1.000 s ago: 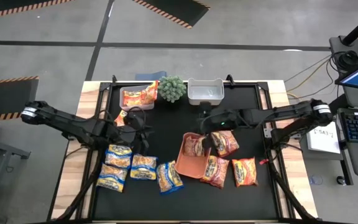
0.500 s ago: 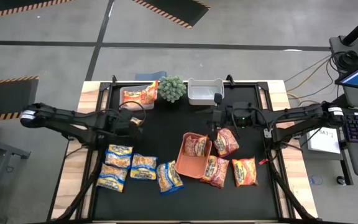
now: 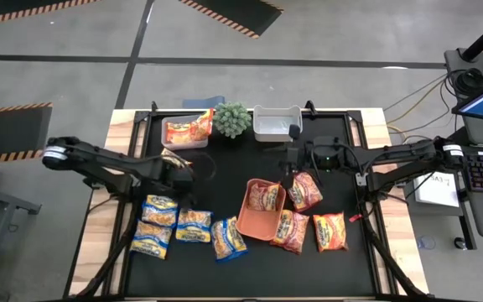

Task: Sort Maruchan noodles
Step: Put the blue noodle pack into the gray bin

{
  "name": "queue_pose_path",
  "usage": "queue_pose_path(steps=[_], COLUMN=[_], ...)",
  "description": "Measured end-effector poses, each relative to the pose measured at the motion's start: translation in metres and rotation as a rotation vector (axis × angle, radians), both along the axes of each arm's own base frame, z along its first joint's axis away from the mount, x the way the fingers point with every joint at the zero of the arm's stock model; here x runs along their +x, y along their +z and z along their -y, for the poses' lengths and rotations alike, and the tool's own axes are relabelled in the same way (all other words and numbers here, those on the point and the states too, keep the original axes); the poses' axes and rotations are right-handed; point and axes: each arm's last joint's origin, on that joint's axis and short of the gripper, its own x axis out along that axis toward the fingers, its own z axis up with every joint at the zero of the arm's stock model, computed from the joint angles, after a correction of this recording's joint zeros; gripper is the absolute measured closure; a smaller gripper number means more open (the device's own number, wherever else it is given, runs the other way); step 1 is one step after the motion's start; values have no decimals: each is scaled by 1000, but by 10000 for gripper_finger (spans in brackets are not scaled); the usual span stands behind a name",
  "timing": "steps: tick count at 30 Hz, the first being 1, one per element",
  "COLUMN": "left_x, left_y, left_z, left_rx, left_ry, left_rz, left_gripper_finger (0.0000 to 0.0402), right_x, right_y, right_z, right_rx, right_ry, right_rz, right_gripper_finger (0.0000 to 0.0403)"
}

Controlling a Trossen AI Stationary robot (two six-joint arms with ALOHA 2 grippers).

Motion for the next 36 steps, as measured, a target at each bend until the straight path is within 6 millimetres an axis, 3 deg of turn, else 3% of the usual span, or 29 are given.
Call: queue_pose_path(steps=[6,11,18,26,36], left_x=[17,23,20,0,-10], left_y=[3,1,-11,-24,-59], left_z=[28,40,40,34,31], left_rx=[27,8,3,-6,-24], left_ry=[-424,-564,-593,-534,-481], left_rz=[87,198,278,351,462], left_gripper_finger=[321,288,270,270,238], right_x=[0,0,0,0,0], right_y=[-2,-2,-2,-2,-3], right_z=[1,1,1,1,1], right_rx=[1,4,5,6,15], right_ry=[-5,-5,-5,-5,-6], right_rz=[-20,-20,-22,-23,-21], right_gripper_finger=[316,311,312,307,309])
